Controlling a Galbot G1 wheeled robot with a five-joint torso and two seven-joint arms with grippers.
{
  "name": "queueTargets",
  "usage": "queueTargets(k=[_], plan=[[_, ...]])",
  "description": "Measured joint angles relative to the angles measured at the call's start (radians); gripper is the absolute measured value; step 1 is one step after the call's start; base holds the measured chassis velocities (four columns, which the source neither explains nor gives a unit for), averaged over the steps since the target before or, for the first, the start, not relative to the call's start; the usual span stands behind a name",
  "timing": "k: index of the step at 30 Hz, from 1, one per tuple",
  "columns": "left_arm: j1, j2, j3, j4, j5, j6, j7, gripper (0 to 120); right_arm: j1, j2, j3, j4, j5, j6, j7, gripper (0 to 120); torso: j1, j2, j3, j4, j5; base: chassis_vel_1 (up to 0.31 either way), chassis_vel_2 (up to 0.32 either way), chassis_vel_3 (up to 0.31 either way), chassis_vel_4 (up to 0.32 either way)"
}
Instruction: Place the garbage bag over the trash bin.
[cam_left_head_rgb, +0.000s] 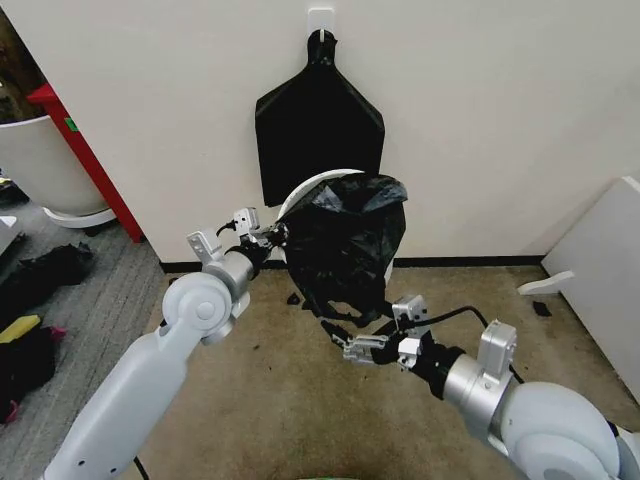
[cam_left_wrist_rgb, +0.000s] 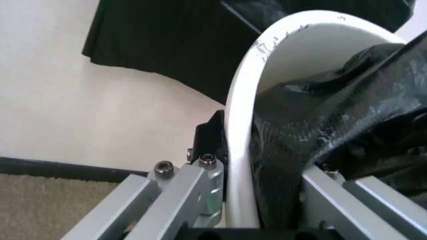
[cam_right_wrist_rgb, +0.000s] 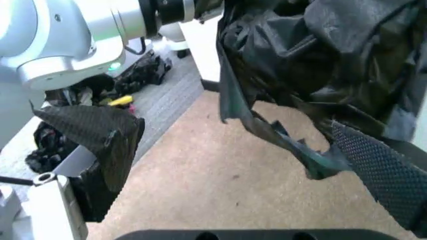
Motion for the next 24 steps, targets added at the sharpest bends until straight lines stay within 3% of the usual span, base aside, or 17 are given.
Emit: queueTargets(k=[5,13,24], plan=[[0.021,0.013,-0.013,-0.005,0.004,0.0,0.007,4,0.013,0.012,0.014,0.0,-0.026,0.03,0.015,100,0.0,0.0,0.0,0.0,-0.0002,0.0,0.0,0.0,0.0],[0.04,0.028,-0.009,-0.045,0.002,0.001,0.01,4,0.13,0.058,0.127,-0.003,0.026,0.016,0.228,100,0.0,0.0,0.0,0.0,-0.0001,0.0,0.0,0.0,0.0],[0.06,0.031,0.008,-0.065,0.018,0.003,0.017,4,0.189,0.109,0.138,-0.076,0.035,-0.006,0.25,100,0.0,0.0,0.0,0.0003,0.0001,0.0,0.0,0.0,0.0]])
